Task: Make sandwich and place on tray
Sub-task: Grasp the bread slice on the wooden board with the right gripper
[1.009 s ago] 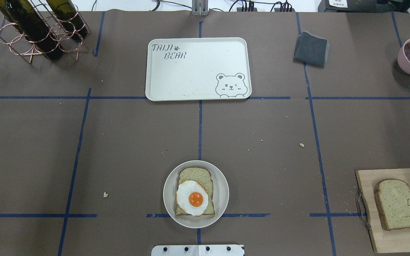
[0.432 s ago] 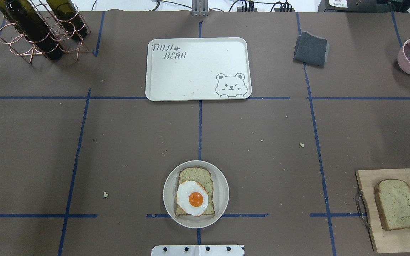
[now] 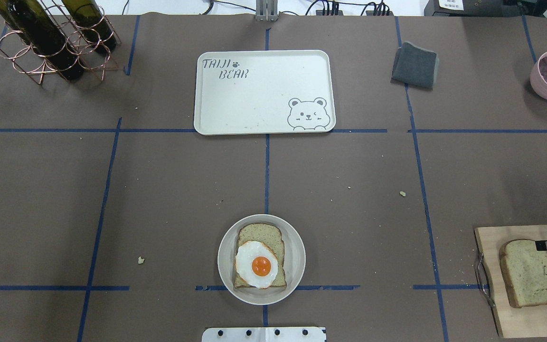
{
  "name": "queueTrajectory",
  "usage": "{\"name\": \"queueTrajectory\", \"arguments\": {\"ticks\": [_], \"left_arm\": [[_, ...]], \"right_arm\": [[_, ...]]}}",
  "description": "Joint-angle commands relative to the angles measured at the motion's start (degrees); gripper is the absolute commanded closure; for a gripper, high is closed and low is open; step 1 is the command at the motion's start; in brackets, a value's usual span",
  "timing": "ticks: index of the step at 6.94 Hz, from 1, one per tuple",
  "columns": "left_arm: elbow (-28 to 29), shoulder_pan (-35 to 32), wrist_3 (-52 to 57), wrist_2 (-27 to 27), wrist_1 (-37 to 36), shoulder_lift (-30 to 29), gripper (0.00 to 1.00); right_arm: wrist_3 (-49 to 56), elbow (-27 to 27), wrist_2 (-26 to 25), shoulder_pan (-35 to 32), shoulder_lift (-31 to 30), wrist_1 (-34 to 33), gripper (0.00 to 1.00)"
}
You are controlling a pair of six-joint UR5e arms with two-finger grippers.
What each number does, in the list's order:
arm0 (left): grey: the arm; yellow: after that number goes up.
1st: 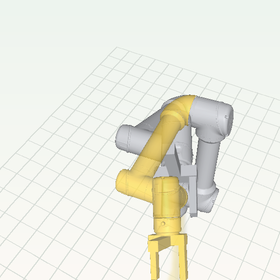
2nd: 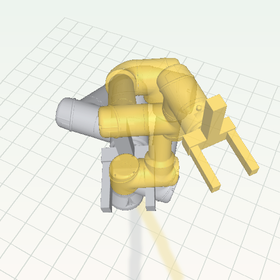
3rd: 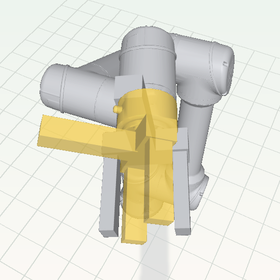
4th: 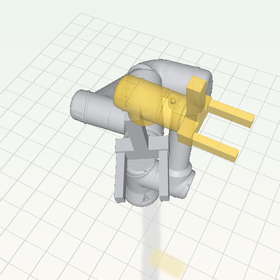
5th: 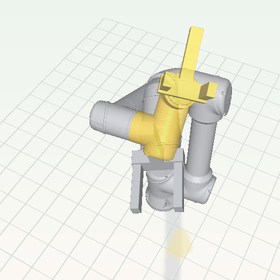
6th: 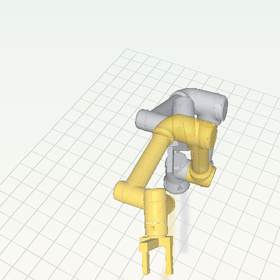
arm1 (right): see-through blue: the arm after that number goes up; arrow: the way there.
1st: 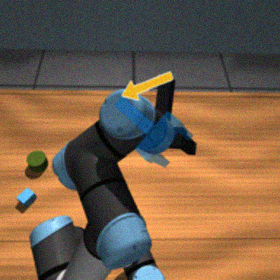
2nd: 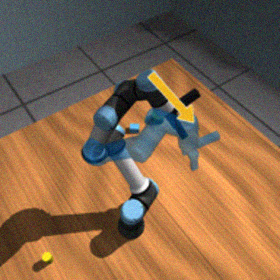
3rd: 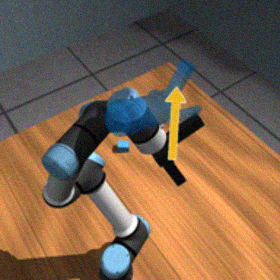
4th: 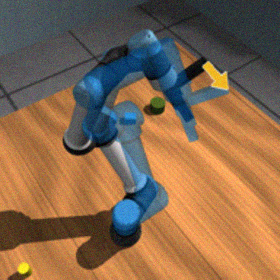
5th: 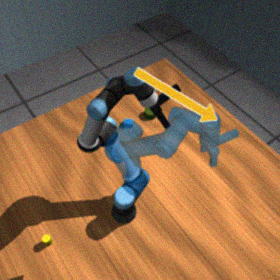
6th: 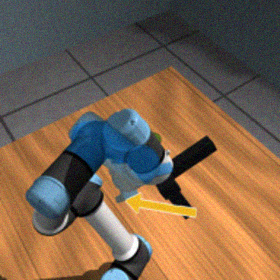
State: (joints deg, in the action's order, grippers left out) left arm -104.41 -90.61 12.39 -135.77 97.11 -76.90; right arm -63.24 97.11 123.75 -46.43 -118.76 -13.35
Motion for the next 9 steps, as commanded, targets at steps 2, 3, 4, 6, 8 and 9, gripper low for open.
{"name": "queueTrajectory", "arguments": {"ticks": [2, 3, 4, 6, 8, 9], "left_arm": [[0.0, 0.0, 0.0, 0.0, 2.3, 0.0, 0.00], [0.0, 0.0, 0.0, 0.0, 2.9, 0.0, 0.00], [0.0, 0.0, 0.0, 0.0, 3.0, 0.0, 0.00], [0.0, 0.0, 0.0, 0.0, 3.0, 0.0, 0.00], [0.1, 0.0, 0.0, -0.5, 3.8, 0.0, 0.00], [0.2, 0.0, 0.0, -0.8, 4.0, 0.0, 0.00]], "right_arm": [[-0.7, -3.5, -2.4, 3.0, 0.0, 1.7, 0.28], [-0.7, -3.5, -2.5, 3.7, 0.1, 1.7, 0.30], [-0.8, -3.4, -2.5, 4.1, 0.3, 1.8, 0.56], [-0.7, -3.5, -2.3, 4.7, 0.2, 4.1, 1.00], [-0.7, -3.4, -1.9, 4.6, 0.2, 4.6, 1.00], [-0.7, -3.2, -1.3, 4.6, 0.3, 6.1, 1.00]]}}
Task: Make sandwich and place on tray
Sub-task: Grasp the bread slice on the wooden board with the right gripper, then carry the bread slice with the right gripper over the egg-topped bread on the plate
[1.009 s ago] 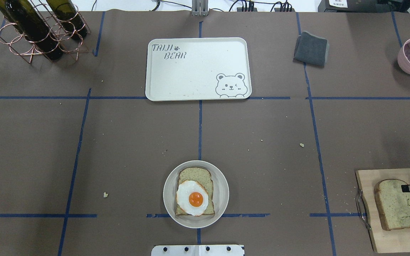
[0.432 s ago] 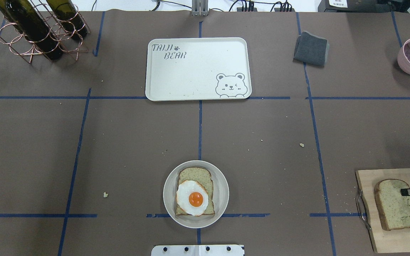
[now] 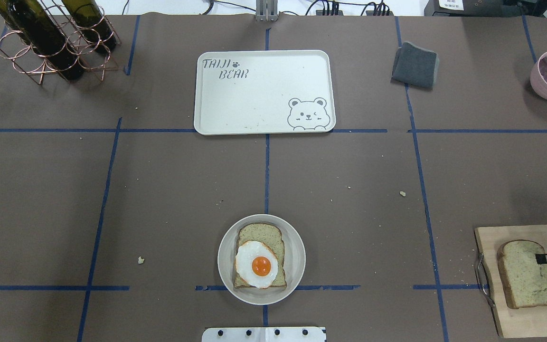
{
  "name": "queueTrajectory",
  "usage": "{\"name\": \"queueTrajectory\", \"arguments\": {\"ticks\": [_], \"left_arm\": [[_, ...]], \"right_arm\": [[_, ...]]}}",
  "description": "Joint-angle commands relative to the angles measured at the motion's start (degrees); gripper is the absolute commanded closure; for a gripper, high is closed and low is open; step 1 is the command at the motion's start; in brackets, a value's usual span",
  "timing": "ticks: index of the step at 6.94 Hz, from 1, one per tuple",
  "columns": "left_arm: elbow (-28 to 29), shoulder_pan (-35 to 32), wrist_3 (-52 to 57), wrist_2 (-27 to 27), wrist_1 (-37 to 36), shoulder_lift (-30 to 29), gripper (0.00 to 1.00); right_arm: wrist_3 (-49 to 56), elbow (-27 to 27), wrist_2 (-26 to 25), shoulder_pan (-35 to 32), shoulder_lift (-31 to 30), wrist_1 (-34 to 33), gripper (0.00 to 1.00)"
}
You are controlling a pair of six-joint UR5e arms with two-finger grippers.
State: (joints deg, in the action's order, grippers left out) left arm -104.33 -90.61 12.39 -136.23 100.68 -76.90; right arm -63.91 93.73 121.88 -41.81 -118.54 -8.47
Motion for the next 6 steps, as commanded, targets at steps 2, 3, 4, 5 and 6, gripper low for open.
{"name": "queueTrajectory", "arguments": {"ticks": [2, 3, 4, 5, 6], "left_arm": [[0.1, 0.0, 0.0, -0.4, 0.4, 0.1, 0.00], [0.2, 0.0, 0.0, -0.4, 0.5, 0.1, 0.00], [0.2, 0.0, 0.0, -0.4, 0.4, 0.1, 0.00], [0.4, 0.0, 0.0, -0.4, 0.5, 0.1, 0.00], [0.6, 0.0, 0.0, -0.4, 0.4, 0.1, 0.00]], "right_arm": [[-0.5, 4.5, 4.8, -0.2, 0.3, 2.0, 1.00], [-3.8, 6.7, 8.3, -0.9, 1.2, 1.9, 1.00], [-7.0, 8.0, 10.4, -2.5, 4.0, 1.6, 1.00], [-9.4, 8.7, 10.3, -2.4, 7.3, 0.9, 1.00], [-12.8, 8.8, 10.1, -2.1, 12.1, 0.0, 1.00]]}}
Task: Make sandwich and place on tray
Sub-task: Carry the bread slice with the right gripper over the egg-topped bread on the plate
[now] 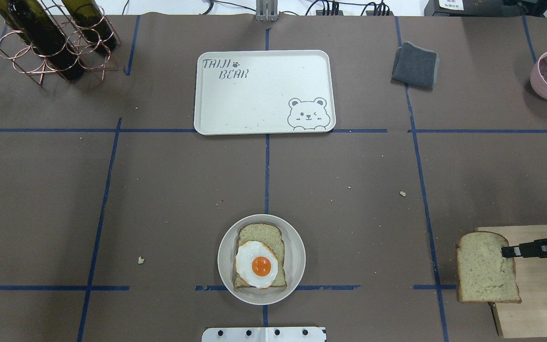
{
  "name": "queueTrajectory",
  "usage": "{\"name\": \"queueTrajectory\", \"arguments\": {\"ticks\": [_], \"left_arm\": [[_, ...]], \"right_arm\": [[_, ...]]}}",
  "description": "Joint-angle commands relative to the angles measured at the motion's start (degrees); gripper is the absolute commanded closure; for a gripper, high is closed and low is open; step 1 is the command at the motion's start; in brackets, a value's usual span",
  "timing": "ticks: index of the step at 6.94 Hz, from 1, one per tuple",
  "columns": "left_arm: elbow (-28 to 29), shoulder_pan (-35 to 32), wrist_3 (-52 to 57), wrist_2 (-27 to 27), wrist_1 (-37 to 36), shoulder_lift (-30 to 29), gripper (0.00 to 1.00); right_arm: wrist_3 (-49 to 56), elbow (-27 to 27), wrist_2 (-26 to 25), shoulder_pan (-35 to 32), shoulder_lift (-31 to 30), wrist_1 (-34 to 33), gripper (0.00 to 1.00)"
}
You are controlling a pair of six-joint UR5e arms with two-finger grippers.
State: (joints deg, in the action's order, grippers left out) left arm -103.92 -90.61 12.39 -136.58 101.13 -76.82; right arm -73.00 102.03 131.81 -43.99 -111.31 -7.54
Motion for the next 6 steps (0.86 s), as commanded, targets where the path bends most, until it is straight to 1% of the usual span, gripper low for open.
{"name": "queueTrajectory", "arguments": {"ticks": [1, 2, 3, 4, 5, 6], "left_arm": [[0.4, 0.0, 0.0, 0.0, -0.1, 0.1, 0.00], [0.4, 0.0, 0.0, 0.0, -0.3, 0.2, 0.00], [0.4, 0.0, 0.0, 0.0, -0.2, 0.4, 0.00], [0.4, 0.0, 0.0, 0.0, -0.3, 0.5, 0.00], [0.4, 0.0, 0.0, 0.0, -0.3, 0.6, 0.00], [0.6, 0.0, 0.0, 0.0, -0.3, 0.6, 0.00]], "right_arm": [[-4.9, 0.5, 0.3, 0.0, 10.9, -4.4, 1.00], [-5.0, 0.5, 0.2, 0.8, 16.8, -9.5, 1.00], [-8.4, 0.5, -0.2, 2.5, 23.8, -14.1, 1.00], [-10.2, 0.5, -2.1, 6.0, 29.8, -18.2, 1.00], [-10.3, 0.5, -8.0, 11.3, 33.2, -20.7, 1.00], [-10.3, 0.5, -15.5, 17.5, 35.2, -23.4, 1.00]]}}
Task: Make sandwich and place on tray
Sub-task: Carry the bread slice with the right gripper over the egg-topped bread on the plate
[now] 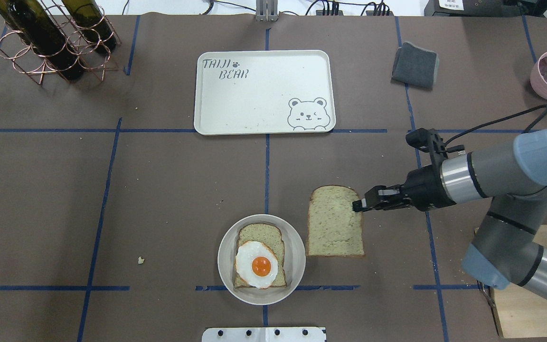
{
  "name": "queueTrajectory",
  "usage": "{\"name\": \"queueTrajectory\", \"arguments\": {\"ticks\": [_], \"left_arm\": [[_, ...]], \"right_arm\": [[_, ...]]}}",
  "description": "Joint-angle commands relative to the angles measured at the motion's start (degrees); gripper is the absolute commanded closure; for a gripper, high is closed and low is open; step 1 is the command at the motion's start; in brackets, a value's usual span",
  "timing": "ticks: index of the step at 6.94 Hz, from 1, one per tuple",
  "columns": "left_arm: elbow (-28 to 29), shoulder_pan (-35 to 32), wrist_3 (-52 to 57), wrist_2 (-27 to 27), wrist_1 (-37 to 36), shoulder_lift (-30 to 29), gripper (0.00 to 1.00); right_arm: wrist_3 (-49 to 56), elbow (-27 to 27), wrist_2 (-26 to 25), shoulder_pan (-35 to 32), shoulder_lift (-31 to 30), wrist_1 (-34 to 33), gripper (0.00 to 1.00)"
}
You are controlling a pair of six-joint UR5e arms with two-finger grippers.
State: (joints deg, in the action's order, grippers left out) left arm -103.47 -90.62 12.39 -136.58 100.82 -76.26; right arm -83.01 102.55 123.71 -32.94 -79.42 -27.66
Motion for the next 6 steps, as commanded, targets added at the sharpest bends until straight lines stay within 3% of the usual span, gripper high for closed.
{"name": "queueTrajectory", "arguments": {"ticks": [1, 3, 6], "left_arm": [[0.1, 0.0, 0.0, 0.0, 0.1, 0.1, 0.00], [0.1, 0.0, 0.0, -0.1, 0.0, 0.1, 0.00], [0.1, 0.0, 0.0, -0.1, -0.2, 0.1, 0.00]], "right_arm": [[-0.4, -0.4, -11.6, 10.9, 6.4, -7.6, 1.00], [0.5, -1.6, -17.5, 15.3, 9.2, -11.4, 1.00], [0.8, -2.4, -18.4, 14.7, 10.2, -13.8, 1.00]]}}
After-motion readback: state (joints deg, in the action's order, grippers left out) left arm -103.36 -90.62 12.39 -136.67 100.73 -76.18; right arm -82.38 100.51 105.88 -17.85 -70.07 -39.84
